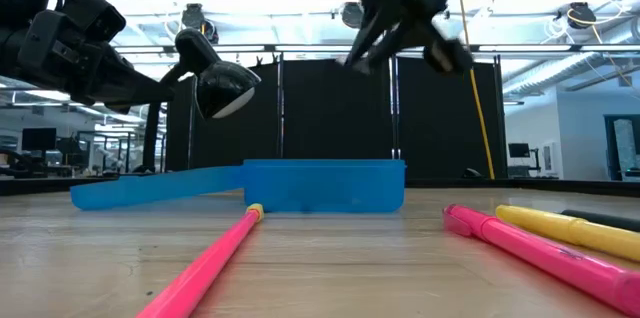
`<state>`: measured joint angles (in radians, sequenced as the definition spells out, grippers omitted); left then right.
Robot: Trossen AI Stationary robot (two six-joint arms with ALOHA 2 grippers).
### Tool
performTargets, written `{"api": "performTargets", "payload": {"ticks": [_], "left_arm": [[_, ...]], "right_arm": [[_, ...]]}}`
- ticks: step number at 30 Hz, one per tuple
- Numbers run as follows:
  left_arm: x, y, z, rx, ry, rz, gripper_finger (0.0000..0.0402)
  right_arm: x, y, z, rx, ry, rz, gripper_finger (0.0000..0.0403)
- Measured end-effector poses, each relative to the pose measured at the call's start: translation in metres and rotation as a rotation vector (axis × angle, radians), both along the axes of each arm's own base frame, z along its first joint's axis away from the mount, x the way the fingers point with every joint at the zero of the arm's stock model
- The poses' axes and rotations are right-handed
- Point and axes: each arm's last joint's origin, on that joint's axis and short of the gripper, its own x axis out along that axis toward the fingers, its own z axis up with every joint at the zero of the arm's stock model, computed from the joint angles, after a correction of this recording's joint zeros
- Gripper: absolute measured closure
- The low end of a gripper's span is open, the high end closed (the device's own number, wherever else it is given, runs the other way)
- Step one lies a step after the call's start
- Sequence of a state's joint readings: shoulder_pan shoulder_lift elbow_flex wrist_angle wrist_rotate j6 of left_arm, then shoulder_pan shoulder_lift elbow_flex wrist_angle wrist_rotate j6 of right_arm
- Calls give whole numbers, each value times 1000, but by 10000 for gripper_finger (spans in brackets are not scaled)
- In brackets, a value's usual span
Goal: Pick & place school supplies into a supply box
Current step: Put the black pen into the blue box
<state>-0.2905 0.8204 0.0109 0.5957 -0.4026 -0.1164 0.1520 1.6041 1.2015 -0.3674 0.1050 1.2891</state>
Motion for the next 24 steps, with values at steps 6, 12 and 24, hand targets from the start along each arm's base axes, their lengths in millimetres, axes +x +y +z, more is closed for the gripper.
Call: {"api": "performTargets", "payload": {"ticks": [6, 12, 24], "left_arm": [[0, 0, 0, 13, 2, -3, 362], [0, 0, -1, 19, 13, -4, 362], [0, 0, -1, 38, 19, -5, 362]], "right_arm": [[9, -38, -21, 16, 93, -49, 381], [22, -49, -48, 72, 135, -27, 381], [31, -62, -81, 144, 212, -43, 381]]}}
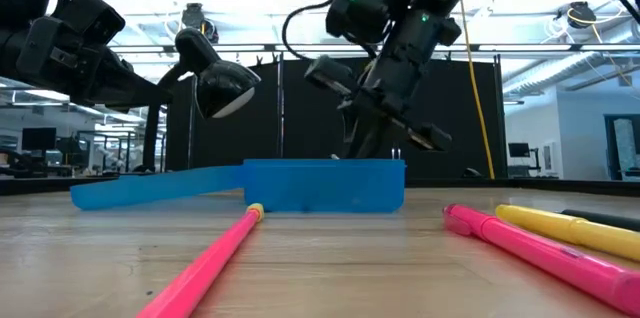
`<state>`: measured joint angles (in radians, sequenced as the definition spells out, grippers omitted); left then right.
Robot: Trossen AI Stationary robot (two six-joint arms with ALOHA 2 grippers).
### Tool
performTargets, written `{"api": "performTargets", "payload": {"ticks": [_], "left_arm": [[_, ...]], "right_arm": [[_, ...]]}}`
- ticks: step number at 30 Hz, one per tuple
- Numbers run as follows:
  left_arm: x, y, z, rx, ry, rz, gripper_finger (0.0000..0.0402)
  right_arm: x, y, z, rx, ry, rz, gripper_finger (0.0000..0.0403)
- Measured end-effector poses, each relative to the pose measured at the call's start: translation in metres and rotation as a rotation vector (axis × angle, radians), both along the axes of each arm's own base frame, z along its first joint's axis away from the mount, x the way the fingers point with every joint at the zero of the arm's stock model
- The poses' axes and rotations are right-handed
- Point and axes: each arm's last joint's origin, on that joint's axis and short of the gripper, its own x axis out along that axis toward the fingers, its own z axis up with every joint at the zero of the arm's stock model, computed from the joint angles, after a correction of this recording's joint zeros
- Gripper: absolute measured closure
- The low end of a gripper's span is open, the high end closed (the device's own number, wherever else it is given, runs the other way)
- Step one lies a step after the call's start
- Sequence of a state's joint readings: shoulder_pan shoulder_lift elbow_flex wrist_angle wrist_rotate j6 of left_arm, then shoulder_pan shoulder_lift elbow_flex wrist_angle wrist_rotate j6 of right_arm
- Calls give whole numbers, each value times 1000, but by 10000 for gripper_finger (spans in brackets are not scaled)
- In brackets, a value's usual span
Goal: Pick & place school supplies into a supply box
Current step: Put the black pen into the blue box
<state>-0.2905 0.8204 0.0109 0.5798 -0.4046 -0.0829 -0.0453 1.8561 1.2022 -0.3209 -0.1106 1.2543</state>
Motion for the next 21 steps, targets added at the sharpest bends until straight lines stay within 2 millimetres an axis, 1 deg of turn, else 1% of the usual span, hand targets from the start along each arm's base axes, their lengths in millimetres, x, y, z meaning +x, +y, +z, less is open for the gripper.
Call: {"api": "performTargets", "payload": {"ticks": [3, 7, 12, 16, 18, 21], "left_arm": [[0, 0, 0, 2, -4, 6, 362], [0, 0, 1, 1, -6, 6, 362], [0, 0, 1, 1, -7, 6, 362], [0, 0, 1, 1, -8, 6, 362], [0, 0, 1, 1, -7, 6, 362], [0, 0, 1, 0, -7, 6, 362]], "right_arm": [[0, -5, 0, 15, 1, 3, 381], [-2, -4, -4, 25, 36, -4, 381], [0, 0, -18, 75, 75, 8, 381], [3, 0, -24, 91, 77, -5, 381], [4, 0, -24, 90, 72, -6, 368], [5, 0, -23, 88, 47, -9, 329]]}}
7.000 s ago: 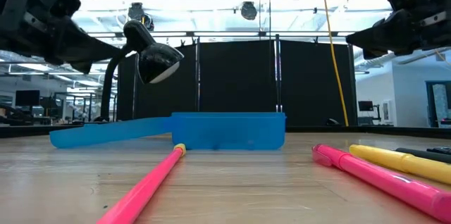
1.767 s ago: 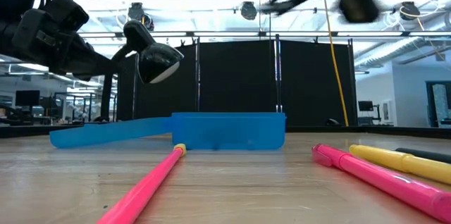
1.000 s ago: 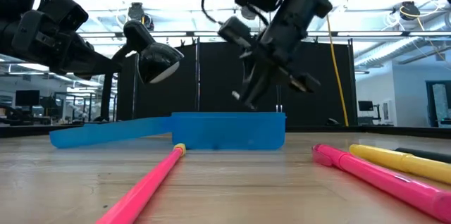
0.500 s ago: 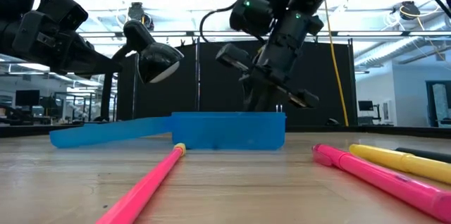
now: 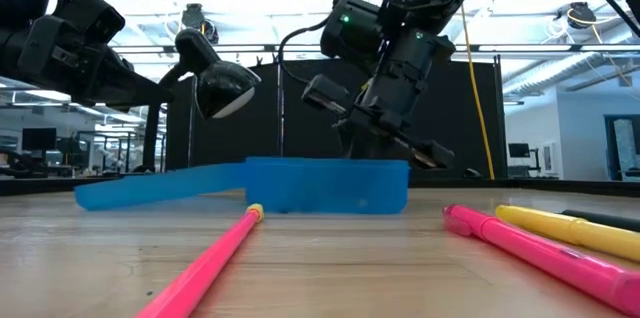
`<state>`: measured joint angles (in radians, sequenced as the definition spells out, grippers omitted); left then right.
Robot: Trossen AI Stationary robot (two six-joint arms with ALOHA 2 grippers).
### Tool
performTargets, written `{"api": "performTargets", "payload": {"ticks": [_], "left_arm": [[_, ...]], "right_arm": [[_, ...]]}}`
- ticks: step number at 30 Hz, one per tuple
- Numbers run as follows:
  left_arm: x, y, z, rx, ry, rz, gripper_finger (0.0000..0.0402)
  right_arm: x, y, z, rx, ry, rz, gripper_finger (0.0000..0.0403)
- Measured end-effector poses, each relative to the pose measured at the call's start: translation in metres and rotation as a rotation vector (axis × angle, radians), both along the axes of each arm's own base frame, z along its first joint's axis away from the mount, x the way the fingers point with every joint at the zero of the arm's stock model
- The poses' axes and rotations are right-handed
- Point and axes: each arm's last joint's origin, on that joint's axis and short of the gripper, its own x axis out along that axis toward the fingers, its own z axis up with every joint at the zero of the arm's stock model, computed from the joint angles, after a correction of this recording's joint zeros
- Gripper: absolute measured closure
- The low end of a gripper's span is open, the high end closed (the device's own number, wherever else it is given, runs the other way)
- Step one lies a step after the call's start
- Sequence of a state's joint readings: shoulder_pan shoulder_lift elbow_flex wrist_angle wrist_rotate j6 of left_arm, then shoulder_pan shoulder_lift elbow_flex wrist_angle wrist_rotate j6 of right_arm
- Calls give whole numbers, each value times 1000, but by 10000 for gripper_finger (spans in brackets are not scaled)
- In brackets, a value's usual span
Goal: Pick & place school supplies into a supply box
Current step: Put the black pen into the blue box, then put the pink pencil into the blue box
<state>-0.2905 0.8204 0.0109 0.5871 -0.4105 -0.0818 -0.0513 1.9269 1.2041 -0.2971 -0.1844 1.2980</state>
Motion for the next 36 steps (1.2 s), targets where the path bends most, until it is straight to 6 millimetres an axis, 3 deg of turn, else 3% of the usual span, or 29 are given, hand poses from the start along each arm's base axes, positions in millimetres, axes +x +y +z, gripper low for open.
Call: {"api": "performTargets", "payload": {"ticks": [6, 14, 20, 23, 26, 31, 36], "left_arm": [[0, 0, 0, -5, 2, -15, 362], [0, -1, -1, -7, 8, -17, 362], [0, -1, -1, -11, 10, -17, 362], [0, -1, -2, -14, 16, -31, 362], [-1, -2, -3, -23, 35, -67, 362], [-1, -5, -4, -96, 51, -157, 362], [-1, -7, -5, -142, 65, -234, 362]], "right_arm": [[1, -1, 3, -23, -17, -14, 279], [2, -1, 15, -75, -88, 11, 277], [-3, -1, 41, -168, -152, 11, 278], [-9, 0, 64, -214, -224, 71, 278], [-22, 10, 97, -352, -306, 189, 279], [-62, 50, 147, -781, -326, 371, 304], [-100, 81, 166, -1048, -436, 614, 350]]}}
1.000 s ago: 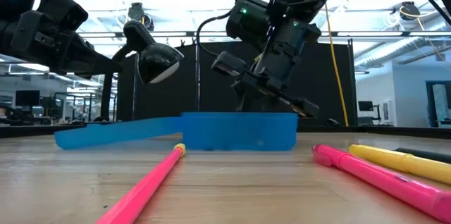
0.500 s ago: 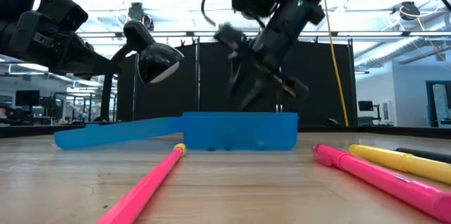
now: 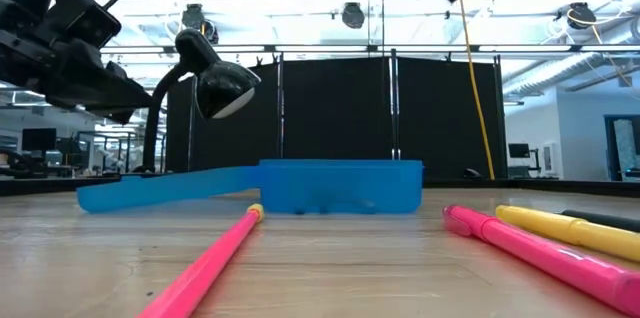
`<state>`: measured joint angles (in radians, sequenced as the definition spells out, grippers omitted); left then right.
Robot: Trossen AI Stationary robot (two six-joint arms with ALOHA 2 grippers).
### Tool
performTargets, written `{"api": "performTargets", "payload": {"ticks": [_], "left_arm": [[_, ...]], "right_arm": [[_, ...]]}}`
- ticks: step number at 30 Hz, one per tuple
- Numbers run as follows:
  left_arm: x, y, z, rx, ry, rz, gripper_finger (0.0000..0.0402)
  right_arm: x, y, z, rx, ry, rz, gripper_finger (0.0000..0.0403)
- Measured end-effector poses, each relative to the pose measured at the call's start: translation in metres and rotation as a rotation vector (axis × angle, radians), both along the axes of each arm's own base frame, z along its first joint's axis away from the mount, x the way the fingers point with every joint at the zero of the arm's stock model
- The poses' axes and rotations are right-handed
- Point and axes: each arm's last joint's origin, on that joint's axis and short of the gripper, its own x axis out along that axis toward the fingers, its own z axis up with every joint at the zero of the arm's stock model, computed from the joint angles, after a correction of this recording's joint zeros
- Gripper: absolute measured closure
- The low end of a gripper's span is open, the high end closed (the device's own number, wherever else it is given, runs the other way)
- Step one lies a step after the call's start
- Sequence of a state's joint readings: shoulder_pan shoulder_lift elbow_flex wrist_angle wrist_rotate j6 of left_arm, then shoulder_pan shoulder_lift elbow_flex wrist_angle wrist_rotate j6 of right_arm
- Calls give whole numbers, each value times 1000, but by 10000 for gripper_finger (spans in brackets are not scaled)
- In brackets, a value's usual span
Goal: Pick & place school supplies into a supply box
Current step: Put the pink pencil into the blue box
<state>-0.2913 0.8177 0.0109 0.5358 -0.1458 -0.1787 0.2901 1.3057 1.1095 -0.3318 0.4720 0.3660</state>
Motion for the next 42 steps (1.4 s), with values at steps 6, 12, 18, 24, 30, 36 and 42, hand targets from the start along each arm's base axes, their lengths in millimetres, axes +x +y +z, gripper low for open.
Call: {"api": "performTargets", "payload": {"ticks": [6, 12, 18, 24, 30, 36, 42], "left_arm": [[0, -2, 1, -79, 7, -59, 362], [1, -1, 7, -53, -69, -26, 362], [2, -1, 7, -84, -64, 8, 362], [2, -2, 8, -212, -48, 1, 362], [1, -2, 7, -159, -45, -6, 362], [2, 1, 6, -306, -34, 119, 362], [10, -5, 26, -383, -79, 136, 362]], "right_arm": [[-45, 2, 2, -216, -72, 150, 395], [-93, -17, 1, -296, -140, 120, 401], [-128, -29, -26, -262, -283, 110, 402], [-151, -37, -50, -276, -335, 121, 403], [-161, -37, -66, -206, -401, 278, 403], [-159, -36, -98, -213, -378, 289, 403], [-158, -36, -123, -262, -334, 309, 403]]}}
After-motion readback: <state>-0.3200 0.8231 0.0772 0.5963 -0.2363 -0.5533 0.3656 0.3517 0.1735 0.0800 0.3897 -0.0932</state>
